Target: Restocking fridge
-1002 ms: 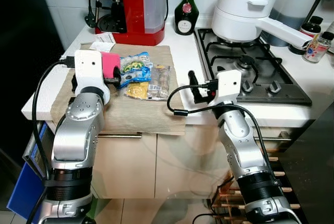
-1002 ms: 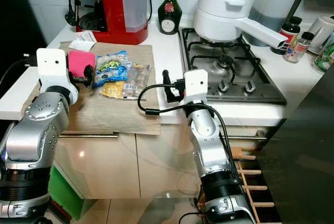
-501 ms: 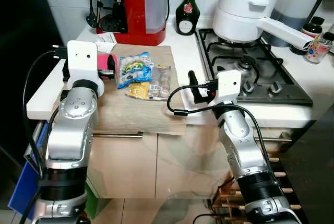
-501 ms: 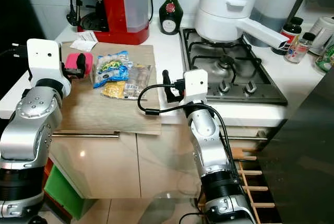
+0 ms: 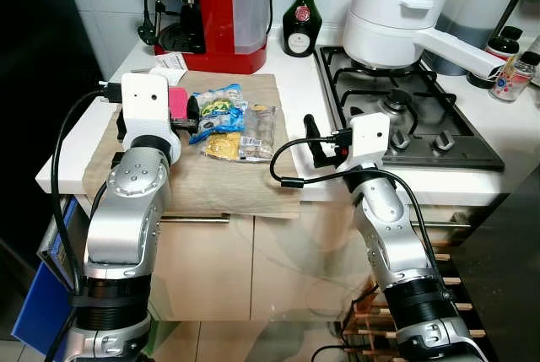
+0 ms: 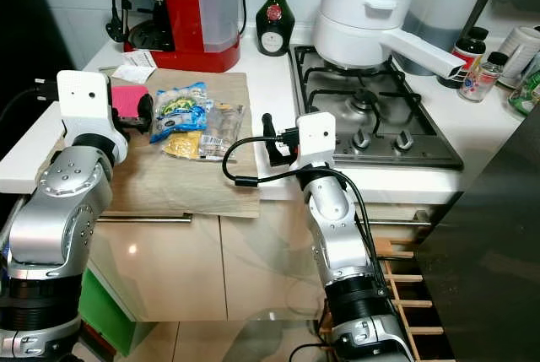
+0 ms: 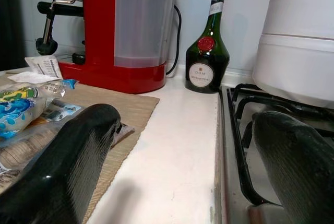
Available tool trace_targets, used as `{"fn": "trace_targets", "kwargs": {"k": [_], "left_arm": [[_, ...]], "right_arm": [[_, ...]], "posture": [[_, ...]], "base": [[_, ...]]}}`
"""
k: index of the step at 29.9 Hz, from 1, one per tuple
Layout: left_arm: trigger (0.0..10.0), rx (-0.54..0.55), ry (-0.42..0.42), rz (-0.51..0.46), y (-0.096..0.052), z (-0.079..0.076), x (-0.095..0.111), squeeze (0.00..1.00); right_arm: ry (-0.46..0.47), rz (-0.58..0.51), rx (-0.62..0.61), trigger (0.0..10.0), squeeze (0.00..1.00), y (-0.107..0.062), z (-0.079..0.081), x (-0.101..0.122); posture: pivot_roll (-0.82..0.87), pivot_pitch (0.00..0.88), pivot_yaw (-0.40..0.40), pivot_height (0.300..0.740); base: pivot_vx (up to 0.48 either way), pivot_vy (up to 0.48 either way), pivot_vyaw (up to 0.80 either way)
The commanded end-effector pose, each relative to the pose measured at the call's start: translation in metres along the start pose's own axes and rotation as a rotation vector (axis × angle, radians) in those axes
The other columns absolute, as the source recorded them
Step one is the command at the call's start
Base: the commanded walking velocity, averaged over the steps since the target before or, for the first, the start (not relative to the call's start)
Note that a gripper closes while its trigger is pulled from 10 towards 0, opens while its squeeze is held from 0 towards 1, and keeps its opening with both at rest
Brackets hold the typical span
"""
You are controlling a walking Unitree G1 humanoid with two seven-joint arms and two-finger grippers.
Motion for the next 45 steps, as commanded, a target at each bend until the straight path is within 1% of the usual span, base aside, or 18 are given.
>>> {"fn": "trace_targets", "kwargs": {"k": [1,3,12,16,25,35,42,44,45], "left_arm": [[10.0,-0.003,0.016,0.035,0.0,0.001,-0.008,0.0],[10.0,0.001,0.01,0.041,0.0,0.002,-0.009,0.0],[10.0,0.046,0.0,0.015,0.001,0.01,-0.003,0.0],[10.0,0.029,-0.017,0.046,0.001,0.006,-0.012,0.0],[10.0,0.008,-0.019,0.061,0.002,0.001,-0.015,0.0],[10.0,0.04,-0.038,0.117,0.004,0.004,-0.03,0.0],[10.0,0.01,-0.031,0.12,0.006,-0.002,-0.034,0.0],[10.0,0.004,-0.028,0.121,0.008,-0.004,-0.036,0.0],[10.0,0.004,-0.028,0.121,0.008,-0.004,-0.036,0.0]], "right_arm": [[-0.003,-0.006,-0.003,10.0,0.04,0.0,0.0,0.002],[-0.002,-0.004,-0.003,10.0,0.04,0.0,0.0,0.002],[-0.002,0.001,0.0,10.0,0.05,0.0,0.0,0.0],[-0.002,0.006,0.001,10.0,0.05,0.0,0.001,-0.001],[-0.002,0.008,-0.001,10.0,0.04,-0.001,0.001,-0.001],[-0.001,0.009,-0.001,10.0,0.05,-0.001,0.001,-0.001],[0.001,0.008,-0.002,10.0,0.05,-0.001,0.001,-0.001],[0.03,0.007,0.036,10.0,0.05,-0.002,0.006,0.0],[0.03,0.007,0.036,10.0,0.05,-0.002,0.006,0.0]], "posture": [[-0.02,0.0,-0.01,0.74],[-0.02,0.0,-0.009,0.74],[-0.02,0.0,-0.012,0.74],[-0.02,0.0,-0.013,0.74],[-0.03,0.0,-0.01,0.74],[-0.03,0.0,-0.009,0.74],[-0.03,0.0,-0.008,0.74],[-0.03,0.0,-0.009,0.74],[-0.03,0.0,-0.009,0.74]], "base": [[0.0,0.0,0.0],[0.0,0.0,0.0],[0.0,0.0,0.0],[0.0,0.0,0.0],[0.0,0.0,0.0],[0.0,0.0,0.0],[0.0,0.0,0.0],[0.0,0.0,0.0],[0.0,0.0,0.0]]}}
Point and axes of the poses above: a point about 5 cm out from each wrist's last joint towards the gripper, its own y axis pointing out of the wrist towards the gripper, its own x axis along the axis of the wrist's last joint, z = x × y, the point moved 4 cm from there along y, pointing out of the wrist towards the gripper, and after that the axes turned 6 degrees about y, right-handed, at the moved point
